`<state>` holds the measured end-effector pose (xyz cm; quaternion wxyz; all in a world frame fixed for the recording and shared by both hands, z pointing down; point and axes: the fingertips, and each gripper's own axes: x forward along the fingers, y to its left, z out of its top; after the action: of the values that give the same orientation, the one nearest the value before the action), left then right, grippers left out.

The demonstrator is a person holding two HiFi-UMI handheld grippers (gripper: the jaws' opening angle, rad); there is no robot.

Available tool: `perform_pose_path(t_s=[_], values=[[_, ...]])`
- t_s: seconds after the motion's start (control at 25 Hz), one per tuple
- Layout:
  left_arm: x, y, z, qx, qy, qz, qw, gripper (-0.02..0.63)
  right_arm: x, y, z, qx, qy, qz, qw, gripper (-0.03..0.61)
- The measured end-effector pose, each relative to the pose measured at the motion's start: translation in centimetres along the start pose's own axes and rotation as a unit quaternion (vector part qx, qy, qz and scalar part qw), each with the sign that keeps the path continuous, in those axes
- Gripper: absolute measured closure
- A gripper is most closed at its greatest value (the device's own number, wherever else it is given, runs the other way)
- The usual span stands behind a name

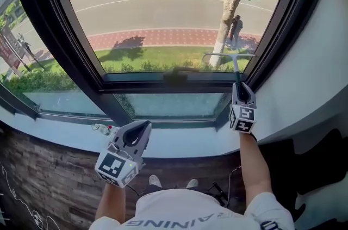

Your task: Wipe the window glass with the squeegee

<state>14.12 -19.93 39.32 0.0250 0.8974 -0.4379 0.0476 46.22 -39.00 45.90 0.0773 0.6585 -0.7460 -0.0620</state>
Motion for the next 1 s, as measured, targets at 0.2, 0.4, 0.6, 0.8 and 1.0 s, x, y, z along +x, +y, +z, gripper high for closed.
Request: perform_pose_path(t_s=[0.2,0.4,0.6,0.8,1.0], values=[[0.1,0.4,0.0,-0.002,-0.003,0.01,0.9999,0.597,0.2,0.3,-1.3,0.007,-0.004,-0.003,1.0,0.479],[0.0,0.4,-0.9,0.003,0.011,0.01,0.9999,0.596,0.2,0.8,-4.4,0.011,0.008,-0.002,1.0,0.479],[0.1,0.5,-1.1,-0.001,0.015,0.014,0.9998,0.596,0.1,0.8,-5.2,0.011,0.001,-0.004,1.0,0.479],[0.5,0.3,-1.1,-0.004,0.017,0.012,0.9998,0.596,0.4,1.3,-7.7,-0.002,0.036,0.005,0.999,0.479],[0.3,0.1,-1.7,-0.007,0.022,0.014,0.9996,0.595,0.4,1.8,-10.5,-0.003,0.066,0.011,0.998,0.479]])
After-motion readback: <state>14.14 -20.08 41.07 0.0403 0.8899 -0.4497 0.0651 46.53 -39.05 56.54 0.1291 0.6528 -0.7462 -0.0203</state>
